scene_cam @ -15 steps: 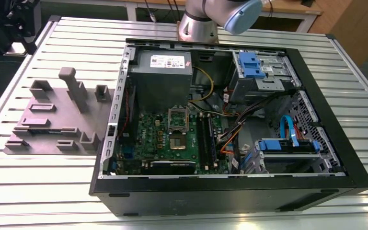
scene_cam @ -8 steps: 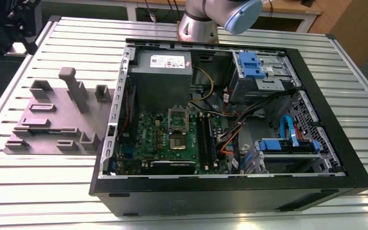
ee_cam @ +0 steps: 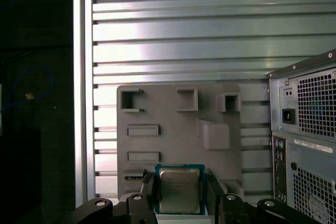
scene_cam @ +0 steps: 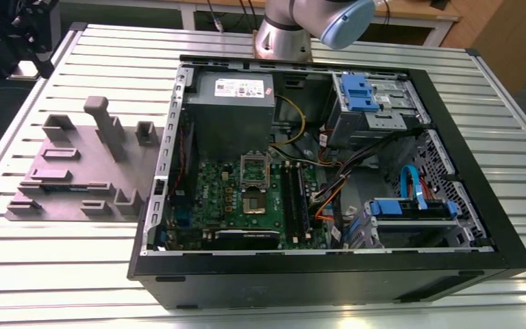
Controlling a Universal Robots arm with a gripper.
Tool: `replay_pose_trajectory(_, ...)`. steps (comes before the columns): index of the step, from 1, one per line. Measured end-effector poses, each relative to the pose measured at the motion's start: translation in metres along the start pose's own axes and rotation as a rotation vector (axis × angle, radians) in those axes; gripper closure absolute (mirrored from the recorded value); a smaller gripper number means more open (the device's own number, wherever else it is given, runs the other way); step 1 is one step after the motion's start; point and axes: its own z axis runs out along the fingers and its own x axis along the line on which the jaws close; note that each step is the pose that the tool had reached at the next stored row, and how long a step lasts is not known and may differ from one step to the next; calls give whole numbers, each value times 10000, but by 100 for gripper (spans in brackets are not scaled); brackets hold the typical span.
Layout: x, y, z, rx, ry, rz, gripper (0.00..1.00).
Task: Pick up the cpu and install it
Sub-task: 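Pick up the cpu and move it towards the insertion slot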
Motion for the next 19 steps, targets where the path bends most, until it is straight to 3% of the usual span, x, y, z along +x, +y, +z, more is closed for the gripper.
replay_pose_trajectory(4,0,0,-4,0,0,0,53)
replay_pose_trajectory(11,2,4,-72,1,1,1,53)
replay_pose_trajectory(19,0,4,-78,1,1,0,53)
